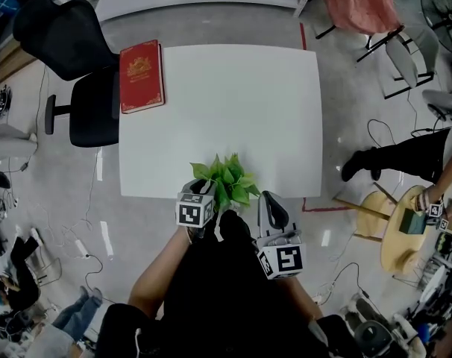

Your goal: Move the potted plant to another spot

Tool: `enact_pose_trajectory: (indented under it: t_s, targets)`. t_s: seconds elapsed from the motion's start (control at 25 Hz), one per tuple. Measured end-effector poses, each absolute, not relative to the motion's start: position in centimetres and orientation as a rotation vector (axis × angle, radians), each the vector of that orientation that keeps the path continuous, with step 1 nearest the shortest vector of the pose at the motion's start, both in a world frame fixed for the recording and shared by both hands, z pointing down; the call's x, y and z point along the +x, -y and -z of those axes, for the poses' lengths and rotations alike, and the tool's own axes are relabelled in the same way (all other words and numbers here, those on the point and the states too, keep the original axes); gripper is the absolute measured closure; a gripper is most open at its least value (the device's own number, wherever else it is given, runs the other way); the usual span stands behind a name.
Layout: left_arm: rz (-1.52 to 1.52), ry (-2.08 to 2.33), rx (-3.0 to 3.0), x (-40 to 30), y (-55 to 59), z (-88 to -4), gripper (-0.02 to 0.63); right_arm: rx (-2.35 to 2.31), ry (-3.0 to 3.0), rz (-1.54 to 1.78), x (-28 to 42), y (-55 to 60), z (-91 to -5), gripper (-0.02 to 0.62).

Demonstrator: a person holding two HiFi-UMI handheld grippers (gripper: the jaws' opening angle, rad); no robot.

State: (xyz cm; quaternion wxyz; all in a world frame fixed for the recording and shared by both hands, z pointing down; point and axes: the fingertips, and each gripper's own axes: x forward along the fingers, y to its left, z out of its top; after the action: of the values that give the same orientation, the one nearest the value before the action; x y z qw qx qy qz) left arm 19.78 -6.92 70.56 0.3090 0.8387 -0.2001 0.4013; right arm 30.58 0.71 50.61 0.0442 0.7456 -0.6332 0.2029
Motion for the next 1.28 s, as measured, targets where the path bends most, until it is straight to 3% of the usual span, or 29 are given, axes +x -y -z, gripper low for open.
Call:
enact_pose_trajectory:
  t_s: [0.28, 1.28]
  targets:
    - [-1.058, 0.543, 2.195, 20.4, 6.8, -71.0, 0.54, 2.284, 1.926, -0.62, 31.1, -1.0, -50.7, 0.583]
    - [-0.893, 0.776, 2.048, 14.8, 7.0, -70.2, 0.568, 2.167, 2.06, -0.589, 28.5, -1.9, -50.6, 0.583]
